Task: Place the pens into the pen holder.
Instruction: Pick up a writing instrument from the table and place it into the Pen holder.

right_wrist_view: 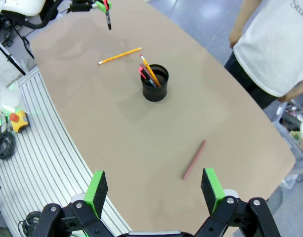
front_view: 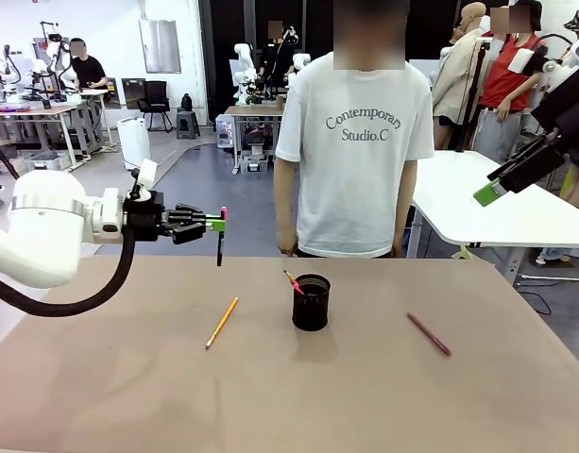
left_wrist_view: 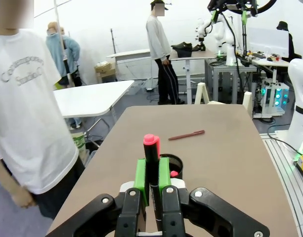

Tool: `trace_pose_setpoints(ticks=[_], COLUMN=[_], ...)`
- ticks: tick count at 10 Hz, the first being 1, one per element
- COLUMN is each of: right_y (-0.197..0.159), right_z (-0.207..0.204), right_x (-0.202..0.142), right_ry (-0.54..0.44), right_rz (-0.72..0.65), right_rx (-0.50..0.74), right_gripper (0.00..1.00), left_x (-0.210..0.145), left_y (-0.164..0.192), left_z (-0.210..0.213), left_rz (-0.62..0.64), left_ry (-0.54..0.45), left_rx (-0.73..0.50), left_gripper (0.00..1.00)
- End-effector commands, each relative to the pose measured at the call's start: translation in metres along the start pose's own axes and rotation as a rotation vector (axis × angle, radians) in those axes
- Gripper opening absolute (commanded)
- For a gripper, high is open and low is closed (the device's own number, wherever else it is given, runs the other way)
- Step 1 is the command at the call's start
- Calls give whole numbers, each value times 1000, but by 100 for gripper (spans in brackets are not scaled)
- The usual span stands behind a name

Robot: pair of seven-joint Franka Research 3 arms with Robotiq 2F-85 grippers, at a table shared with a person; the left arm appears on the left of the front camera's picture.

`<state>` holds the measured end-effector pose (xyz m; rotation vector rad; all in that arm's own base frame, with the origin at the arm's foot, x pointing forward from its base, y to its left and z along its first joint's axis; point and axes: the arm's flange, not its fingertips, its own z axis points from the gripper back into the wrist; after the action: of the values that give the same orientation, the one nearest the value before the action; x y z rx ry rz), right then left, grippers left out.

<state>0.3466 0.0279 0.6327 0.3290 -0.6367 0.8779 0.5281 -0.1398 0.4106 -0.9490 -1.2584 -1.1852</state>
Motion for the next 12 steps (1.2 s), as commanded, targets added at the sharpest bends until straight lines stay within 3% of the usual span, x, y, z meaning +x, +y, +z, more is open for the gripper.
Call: trace_pose_setpoints(ticks=[1, 4, 6, 8, 12], right_y=[1, 1, 1, 1, 1], right_z=[1, 1, 1, 1, 1], right_x=[0, 0, 0, 0, 0], right_ry=[-12, -12, -12, -12, -12], right_rz=[1, 1, 1, 1, 1], right_rx=[12, 12, 12, 12, 12], right_gripper=[100, 100, 100, 100, 100], left_x=[1, 0, -7, -17, -30], left_y=[3, 8, 7, 17, 54], left_z=[-22, -58, -88, -115, -154], left_rz=[-3, -35, -71, -101, -135], left_ry=[-34, -84, -141, -195, -248], left_rx=[-90, -232, -398, -465, -411], left_gripper=[0, 0, 0, 0, 0])
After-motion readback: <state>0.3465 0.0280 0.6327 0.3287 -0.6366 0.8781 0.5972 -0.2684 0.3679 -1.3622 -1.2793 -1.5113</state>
